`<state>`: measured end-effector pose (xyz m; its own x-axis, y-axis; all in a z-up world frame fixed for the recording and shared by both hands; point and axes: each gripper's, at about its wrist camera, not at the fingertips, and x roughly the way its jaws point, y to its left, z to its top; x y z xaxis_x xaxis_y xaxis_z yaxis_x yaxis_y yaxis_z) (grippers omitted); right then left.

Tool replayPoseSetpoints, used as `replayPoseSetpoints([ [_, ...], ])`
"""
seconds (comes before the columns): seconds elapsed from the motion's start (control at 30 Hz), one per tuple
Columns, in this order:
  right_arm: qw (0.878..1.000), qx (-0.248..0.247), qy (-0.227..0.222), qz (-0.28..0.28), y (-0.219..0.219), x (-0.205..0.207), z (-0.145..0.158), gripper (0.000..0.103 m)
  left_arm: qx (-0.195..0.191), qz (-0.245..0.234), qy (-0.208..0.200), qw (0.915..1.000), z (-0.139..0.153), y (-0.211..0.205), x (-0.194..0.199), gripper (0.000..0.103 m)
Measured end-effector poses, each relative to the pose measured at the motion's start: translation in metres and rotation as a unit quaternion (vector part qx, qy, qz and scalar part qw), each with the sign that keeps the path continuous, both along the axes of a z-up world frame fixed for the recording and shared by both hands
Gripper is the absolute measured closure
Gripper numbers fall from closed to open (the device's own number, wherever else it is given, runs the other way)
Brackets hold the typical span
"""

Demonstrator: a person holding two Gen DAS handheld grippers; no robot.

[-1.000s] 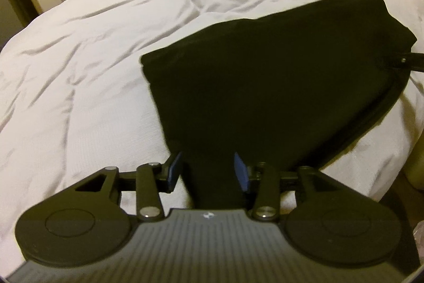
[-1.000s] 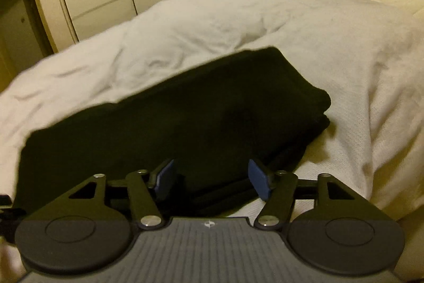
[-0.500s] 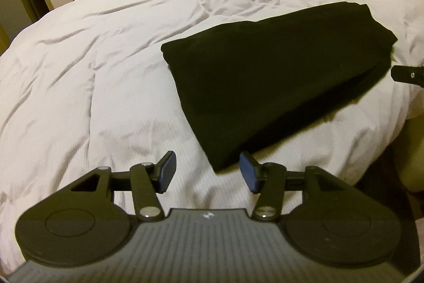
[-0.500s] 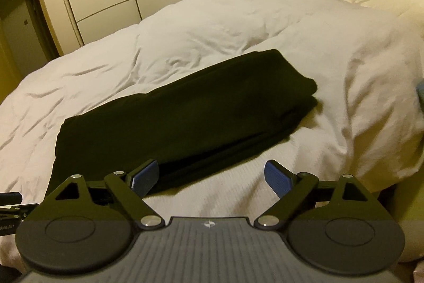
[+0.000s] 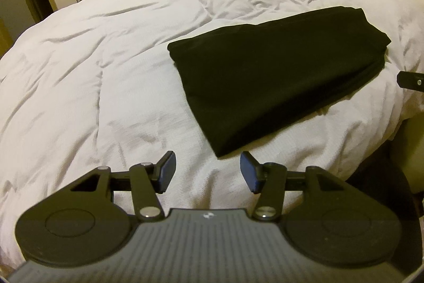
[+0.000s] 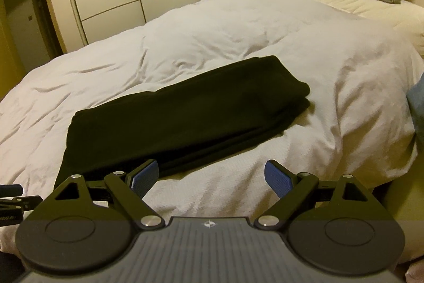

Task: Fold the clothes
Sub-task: 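Move the right gripper toward the edge of the folded black trousers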

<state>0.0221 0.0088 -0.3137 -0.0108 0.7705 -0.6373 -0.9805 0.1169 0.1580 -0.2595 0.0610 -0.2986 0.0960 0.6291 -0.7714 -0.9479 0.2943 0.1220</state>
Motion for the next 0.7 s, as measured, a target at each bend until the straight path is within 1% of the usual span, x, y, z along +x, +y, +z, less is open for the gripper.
replayPoseSetpoints([
  [0.23,1.0,-0.005,0.004,0.005,0.006,-0.001,-0.005,0.014,-0.004,0.004,-0.007,1.0,-0.004,0.005,-0.003,0.054],
  [0.43,1.0,-0.012,0.003,0.02,0.013,-0.007,-0.016,0.014,-0.02,0.008,-0.032,0.9993,-0.014,0.015,-0.015,0.054],
  [0.57,0.996,-0.001,-0.021,0.081,0.016,-0.031,-0.028,0.014,-0.041,0.018,-0.058,0.9973,-0.024,0.025,-0.03,0.054],
  [0.63,0.99,0.019,-0.05,0.128,0.015,-0.052,-0.034,0.014,-0.049,0.024,-0.067,0.9962,-0.027,0.031,-0.038,0.054],
  [0.7,0.98,0.038,-0.091,0.173,0.015,-0.076,-0.04,0.014,-0.055,0.028,-0.077,0.9951,-0.028,0.036,-0.045,0.054],
])
